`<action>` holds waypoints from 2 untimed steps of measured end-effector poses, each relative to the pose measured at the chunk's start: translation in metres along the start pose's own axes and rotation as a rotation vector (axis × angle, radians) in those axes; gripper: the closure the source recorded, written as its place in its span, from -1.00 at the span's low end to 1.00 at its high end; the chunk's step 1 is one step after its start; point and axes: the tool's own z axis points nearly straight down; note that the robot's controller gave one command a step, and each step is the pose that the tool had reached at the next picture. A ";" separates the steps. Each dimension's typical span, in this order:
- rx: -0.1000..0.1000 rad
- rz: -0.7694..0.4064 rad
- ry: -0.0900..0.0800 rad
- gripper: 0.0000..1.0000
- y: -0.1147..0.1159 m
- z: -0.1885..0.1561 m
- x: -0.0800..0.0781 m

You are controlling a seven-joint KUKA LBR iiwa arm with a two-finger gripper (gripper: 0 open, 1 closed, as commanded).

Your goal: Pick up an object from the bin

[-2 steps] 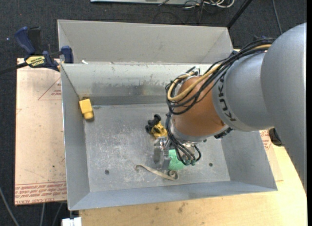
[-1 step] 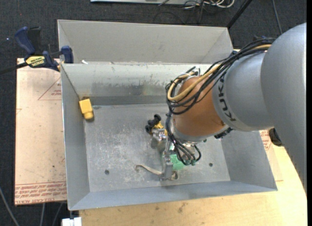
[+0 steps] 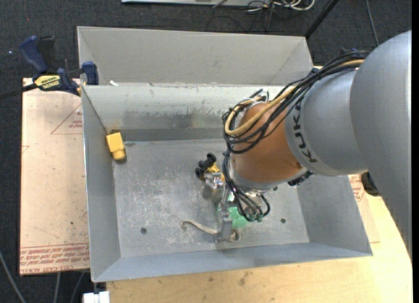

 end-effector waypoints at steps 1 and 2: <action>0.000 -0.052 -0.001 -1.00 -0.026 -0.024 -0.039; 0.000 -0.037 -0.004 -1.00 -0.040 -0.021 -0.035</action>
Offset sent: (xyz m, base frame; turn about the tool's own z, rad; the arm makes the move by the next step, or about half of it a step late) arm 0.0133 -0.0522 0.0134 -0.0103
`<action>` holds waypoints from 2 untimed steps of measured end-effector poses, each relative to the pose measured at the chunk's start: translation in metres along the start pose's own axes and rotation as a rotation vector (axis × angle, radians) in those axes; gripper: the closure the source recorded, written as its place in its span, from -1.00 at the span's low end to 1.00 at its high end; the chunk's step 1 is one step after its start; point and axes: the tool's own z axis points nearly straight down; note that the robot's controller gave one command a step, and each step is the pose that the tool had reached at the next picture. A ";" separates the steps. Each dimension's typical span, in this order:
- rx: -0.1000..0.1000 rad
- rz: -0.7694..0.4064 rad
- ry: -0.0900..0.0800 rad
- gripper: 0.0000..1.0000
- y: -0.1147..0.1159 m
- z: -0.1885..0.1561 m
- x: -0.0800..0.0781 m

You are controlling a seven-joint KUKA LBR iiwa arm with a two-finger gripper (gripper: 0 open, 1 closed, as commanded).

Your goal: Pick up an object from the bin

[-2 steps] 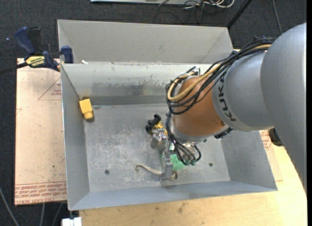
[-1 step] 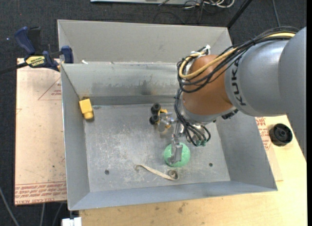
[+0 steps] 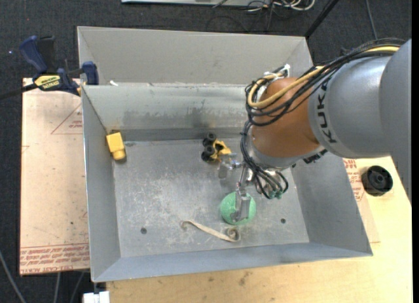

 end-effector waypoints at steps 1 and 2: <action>-0.001 -0.217 0.004 1.00 -0.047 0.026 0.050; -0.001 -0.217 0.004 1.00 -0.047 0.026 0.050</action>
Offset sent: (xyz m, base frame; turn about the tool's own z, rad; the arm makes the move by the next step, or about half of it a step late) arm 0.0000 0.0000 0.0000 0.0000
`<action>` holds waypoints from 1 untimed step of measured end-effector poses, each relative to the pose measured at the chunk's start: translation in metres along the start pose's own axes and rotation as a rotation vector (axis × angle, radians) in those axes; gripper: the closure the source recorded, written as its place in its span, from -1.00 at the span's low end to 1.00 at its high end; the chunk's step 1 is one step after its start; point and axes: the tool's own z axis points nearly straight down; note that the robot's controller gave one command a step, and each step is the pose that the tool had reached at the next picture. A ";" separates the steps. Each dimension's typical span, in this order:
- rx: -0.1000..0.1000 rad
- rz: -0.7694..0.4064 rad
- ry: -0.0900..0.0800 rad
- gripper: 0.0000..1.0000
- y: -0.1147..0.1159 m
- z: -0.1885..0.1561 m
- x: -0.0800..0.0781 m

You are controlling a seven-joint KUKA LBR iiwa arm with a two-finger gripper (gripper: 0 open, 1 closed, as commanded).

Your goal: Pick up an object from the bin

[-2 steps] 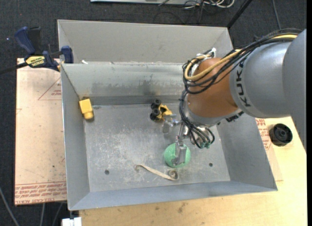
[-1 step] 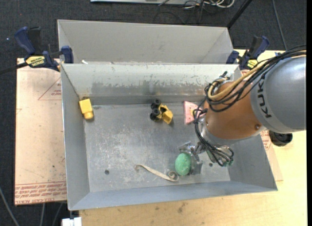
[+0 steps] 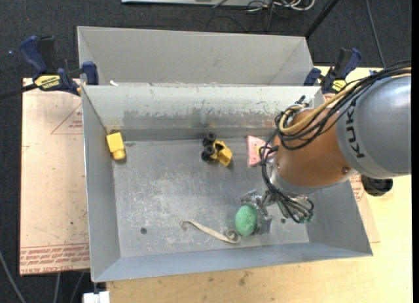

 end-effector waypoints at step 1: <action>0.001 0.006 -0.002 1.00 0.007 -0.147 0.013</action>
Offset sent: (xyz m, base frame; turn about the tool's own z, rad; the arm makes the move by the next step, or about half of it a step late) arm 0.0000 0.0000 0.0000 0.0000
